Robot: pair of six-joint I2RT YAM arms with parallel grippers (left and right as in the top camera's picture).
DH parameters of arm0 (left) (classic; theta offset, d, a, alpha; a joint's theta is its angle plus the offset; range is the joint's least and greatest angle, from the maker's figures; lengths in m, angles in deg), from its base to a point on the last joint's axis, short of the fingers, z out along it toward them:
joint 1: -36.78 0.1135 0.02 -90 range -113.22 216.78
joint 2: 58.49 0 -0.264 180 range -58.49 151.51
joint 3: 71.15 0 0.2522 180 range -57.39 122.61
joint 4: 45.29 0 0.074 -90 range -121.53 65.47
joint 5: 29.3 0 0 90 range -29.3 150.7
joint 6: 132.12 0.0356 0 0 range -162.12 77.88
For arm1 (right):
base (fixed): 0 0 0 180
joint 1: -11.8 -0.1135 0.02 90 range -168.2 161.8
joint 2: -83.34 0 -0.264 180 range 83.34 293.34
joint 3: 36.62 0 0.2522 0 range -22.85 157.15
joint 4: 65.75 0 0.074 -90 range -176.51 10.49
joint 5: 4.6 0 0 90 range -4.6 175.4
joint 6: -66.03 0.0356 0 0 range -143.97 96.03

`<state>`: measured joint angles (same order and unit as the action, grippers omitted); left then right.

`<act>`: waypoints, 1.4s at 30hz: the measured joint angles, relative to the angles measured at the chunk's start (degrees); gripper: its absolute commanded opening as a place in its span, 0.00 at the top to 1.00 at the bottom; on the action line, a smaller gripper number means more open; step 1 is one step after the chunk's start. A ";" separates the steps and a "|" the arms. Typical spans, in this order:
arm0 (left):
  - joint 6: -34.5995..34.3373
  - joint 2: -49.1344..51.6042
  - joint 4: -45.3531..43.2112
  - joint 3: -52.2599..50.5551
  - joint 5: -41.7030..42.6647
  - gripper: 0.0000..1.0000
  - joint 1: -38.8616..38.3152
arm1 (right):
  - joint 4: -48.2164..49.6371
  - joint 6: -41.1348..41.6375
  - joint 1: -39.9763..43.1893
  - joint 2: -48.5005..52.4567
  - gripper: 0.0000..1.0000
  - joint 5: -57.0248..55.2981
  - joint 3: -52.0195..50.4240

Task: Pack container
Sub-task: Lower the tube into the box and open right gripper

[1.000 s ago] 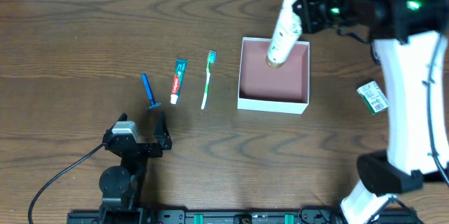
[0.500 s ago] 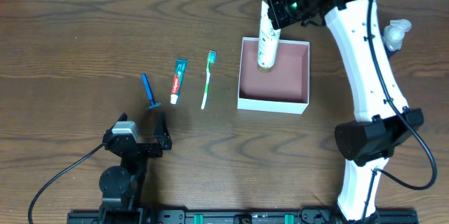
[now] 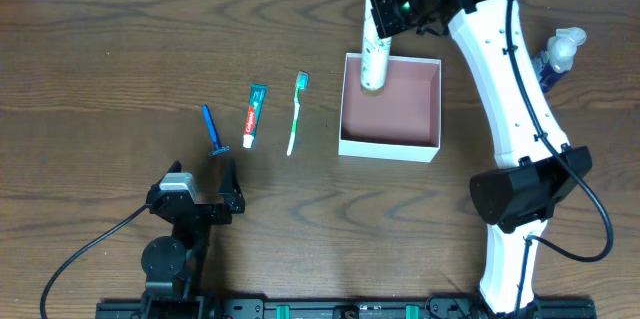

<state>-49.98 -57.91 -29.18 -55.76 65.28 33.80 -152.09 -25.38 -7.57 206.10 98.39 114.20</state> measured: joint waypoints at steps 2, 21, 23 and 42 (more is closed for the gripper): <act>-0.02 0.00 0.02 0.00 0.00 0.02 0.00 | 0.33 0.17 -0.46 -0.02 0.99 0.04 -0.42; 0.00 0.00 0.00 0.00 0.00 0.02 0.00 | 5.79 0.42 -1.09 0.02 0.99 -0.17 -6.69; 0.00 0.00 0.00 0.00 0.00 0.02 0.00 | 5.97 0.42 -1.09 0.02 0.99 -0.17 -6.69; 0.00 0.00 0.00 0.00 0.00 0.02 0.00 | 6.27 0.81 -1.11 0.02 0.92 0.07 -6.69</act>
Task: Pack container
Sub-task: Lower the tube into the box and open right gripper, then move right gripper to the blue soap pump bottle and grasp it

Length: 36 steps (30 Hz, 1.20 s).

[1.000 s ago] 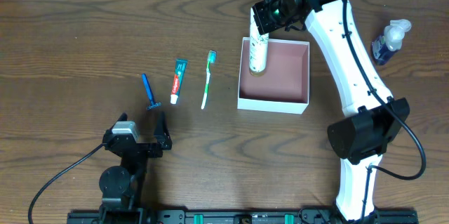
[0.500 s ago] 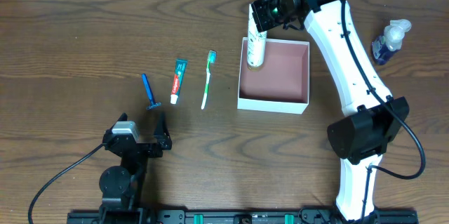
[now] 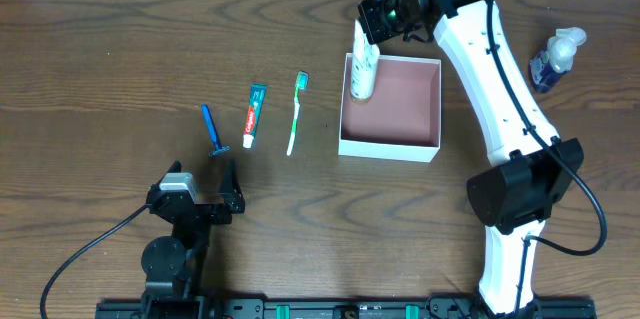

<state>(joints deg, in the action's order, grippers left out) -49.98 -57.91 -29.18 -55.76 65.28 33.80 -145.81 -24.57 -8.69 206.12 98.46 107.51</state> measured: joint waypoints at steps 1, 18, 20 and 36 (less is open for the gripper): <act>0.00 0.00 0.02 0.00 0.00 0.02 0.00 | 0.00 0.00 0.02 0.00 0.92 -0.02 0.00; 0.00 0.00 0.02 0.00 0.00 0.02 0.00 | -1.64 3.06 3.17 -0.26 0.42 -1.92 8.11; 0.00 0.00 0.02 0.00 0.00 0.02 0.00 | -4.37 3.72 5.92 -1.16 0.20 -4.33 10.47; 0.00 0.00 0.00 0.00 0.00 0.02 0.00 | -21.68 6.27 29.81 -4.35 0.01 -10.82 12.24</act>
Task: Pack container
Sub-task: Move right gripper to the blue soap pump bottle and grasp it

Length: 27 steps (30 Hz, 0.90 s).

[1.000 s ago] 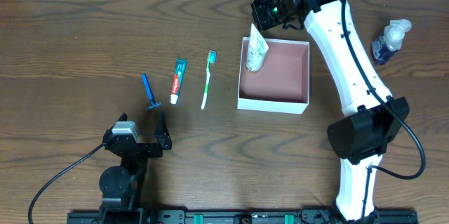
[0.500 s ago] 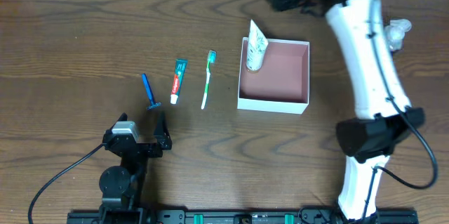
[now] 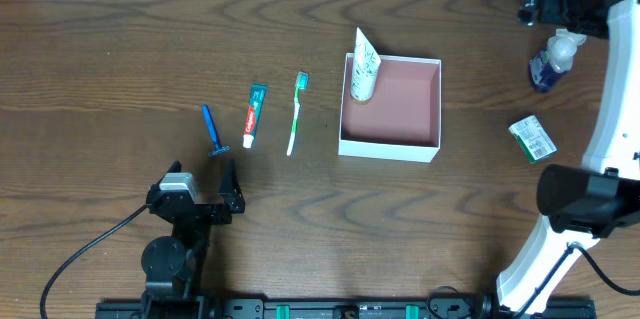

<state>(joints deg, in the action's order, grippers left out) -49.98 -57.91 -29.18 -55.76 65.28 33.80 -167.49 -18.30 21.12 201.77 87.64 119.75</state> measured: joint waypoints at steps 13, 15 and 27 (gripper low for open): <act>0.00 0.00 0.02 0.00 0.00 0.02 0.00 | -3.87 45.18 9.94 0.00 0.03 -4.37 -1.27; 0.00 0.00 0.00 0.00 0.00 0.02 0.00 | -3.48 47.63 9.94 0.00 0.01 -5.99 -1.79; 0.00 0.00 0.00 0.00 0.00 0.02 0.00 | 11.21 50.99 9.94 0.04 0.01 -9.79 -13.53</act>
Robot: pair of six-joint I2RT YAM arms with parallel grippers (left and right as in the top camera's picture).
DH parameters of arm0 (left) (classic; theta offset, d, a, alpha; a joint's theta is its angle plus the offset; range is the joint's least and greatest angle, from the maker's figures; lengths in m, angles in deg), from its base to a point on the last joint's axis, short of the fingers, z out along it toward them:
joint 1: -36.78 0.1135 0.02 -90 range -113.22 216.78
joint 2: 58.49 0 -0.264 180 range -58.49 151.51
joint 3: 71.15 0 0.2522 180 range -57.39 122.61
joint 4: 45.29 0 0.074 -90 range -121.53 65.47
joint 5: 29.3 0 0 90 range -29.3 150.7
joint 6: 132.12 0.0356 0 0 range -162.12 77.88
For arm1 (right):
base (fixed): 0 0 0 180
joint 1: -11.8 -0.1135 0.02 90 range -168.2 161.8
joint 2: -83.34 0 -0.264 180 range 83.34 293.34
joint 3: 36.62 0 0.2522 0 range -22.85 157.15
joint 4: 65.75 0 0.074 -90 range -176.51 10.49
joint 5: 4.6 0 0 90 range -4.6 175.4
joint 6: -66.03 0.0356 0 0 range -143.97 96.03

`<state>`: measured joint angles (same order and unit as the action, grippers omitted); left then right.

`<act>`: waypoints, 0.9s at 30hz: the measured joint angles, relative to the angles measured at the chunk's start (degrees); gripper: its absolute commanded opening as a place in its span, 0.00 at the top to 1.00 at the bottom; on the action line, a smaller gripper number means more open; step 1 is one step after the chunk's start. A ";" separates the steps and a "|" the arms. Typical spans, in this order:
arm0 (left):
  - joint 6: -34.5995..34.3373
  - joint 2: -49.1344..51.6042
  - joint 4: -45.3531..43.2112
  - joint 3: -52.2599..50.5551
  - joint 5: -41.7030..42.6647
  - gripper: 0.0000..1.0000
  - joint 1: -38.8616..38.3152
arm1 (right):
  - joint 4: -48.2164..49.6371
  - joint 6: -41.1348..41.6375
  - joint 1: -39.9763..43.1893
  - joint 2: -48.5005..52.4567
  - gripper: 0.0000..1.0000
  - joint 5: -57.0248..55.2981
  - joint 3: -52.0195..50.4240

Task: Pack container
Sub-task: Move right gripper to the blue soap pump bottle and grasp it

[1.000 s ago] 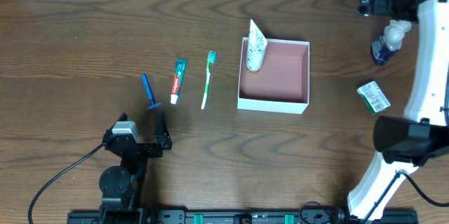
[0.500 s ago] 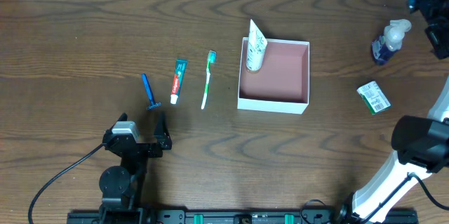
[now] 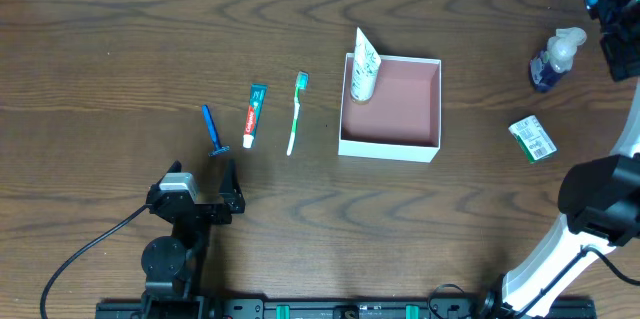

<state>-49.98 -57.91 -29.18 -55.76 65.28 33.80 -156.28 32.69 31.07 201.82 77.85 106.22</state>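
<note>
The white box (image 3: 388, 148) with a pink inside stands at the table's middle. A white tube (image 3: 363, 67) leans upright in its far left corner. Left of the box lie a green toothbrush (image 3: 296, 111), a toothpaste tube (image 3: 254, 115) and a blue razor (image 3: 212, 130). A blue spray bottle (image 3: 551, 60) and a small green packet (image 3: 532, 139) sit to the right. My right gripper (image 3: 617, 31) is at the far right edge beside the bottle, its fingers cut off. My left gripper (image 3: 233, 189) rests open near the front, holding nothing.
The right arm's white links (image 3: 590, 219) run down the right edge to its base. A cable (image 3: 85, 254) trails from the left arm's base at the front left. Bare wood lies between the box and the bottle.
My right arm has moved further right, from just above the spray bottle to the frame's edge beside it. The tube, the box and the other items have stayed put.
My right gripper first held the white tube over the box's far left corner. Then the tube stood lower inside that corner, still gripped. Later the tube stood alone in the box and the gripper was near the spray bottle. Now it is at the right edge.
</note>
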 measured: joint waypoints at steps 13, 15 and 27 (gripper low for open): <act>0.00 0.00 0.00 0.00 0.00 0.02 0.00 | 13.00 1.55 0.00 0.07 0.06 2.95 -12.92; -0.02 0.00 0.00 0.00 0.00 0.02 0.00 | 13.49 1.70 0.00 0.09 0.07 3.08 -13.53; 0.00 0.00 0.00 0.00 0.00 0.02 0.00 | 14.91 2.78 0.00 0.11 0.26 3.26 -13.75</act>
<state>-49.98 -57.91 -29.18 -55.76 65.28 33.80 -141.38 35.47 31.07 201.93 81.11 92.47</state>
